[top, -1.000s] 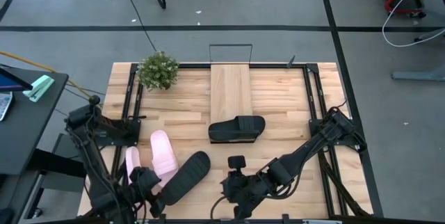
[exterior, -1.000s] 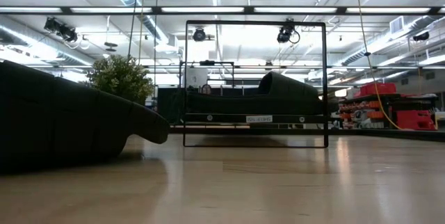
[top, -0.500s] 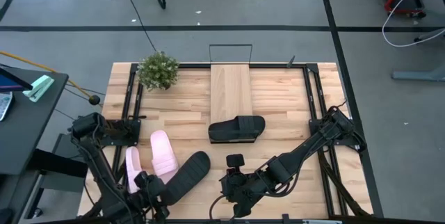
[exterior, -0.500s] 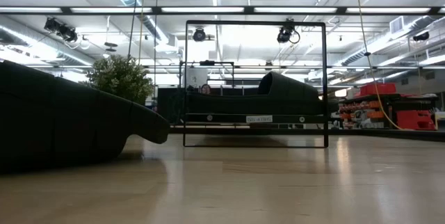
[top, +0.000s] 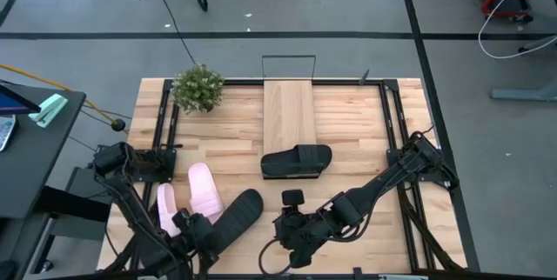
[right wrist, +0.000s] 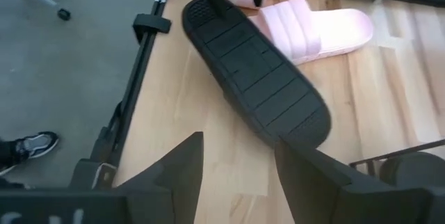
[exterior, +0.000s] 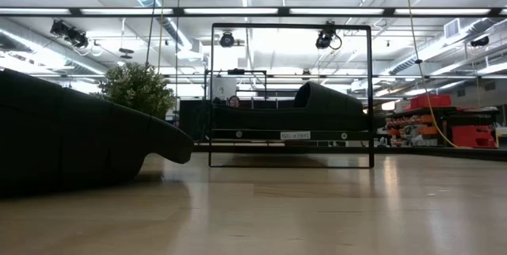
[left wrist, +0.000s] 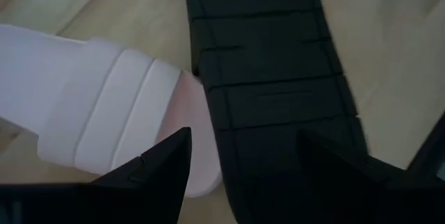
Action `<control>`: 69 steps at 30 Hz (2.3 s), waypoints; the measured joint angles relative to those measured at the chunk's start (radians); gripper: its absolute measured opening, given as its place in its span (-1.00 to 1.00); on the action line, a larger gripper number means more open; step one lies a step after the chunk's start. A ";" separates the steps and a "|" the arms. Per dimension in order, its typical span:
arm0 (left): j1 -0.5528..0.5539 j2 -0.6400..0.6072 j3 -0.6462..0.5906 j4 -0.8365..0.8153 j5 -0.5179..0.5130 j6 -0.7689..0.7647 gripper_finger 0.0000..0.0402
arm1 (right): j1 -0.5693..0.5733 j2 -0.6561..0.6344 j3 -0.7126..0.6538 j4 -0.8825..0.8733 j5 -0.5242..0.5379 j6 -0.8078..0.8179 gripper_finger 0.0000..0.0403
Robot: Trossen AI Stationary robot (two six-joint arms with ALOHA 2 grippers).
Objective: Pick and place slides into the shelf
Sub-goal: Put the black slipper on the shelf
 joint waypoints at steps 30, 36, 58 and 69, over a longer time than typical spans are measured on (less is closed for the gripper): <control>-0.019 -0.002 -0.135 0.152 0.114 -0.048 0.24 | -0.083 0.148 -0.003 -0.007 0.107 -0.077 0.17; -0.050 -0.008 -0.200 0.254 0.105 -0.121 0.18 | -0.134 0.148 -0.003 -0.006 0.082 0.360 0.17; -0.053 -0.004 -0.203 0.255 0.105 -0.134 0.14 | -0.215 0.146 -0.152 0.154 -0.153 0.965 0.11; -0.053 -0.003 -0.203 0.260 0.110 -0.134 0.14 | -0.206 0.146 -0.327 0.553 -0.134 1.069 0.12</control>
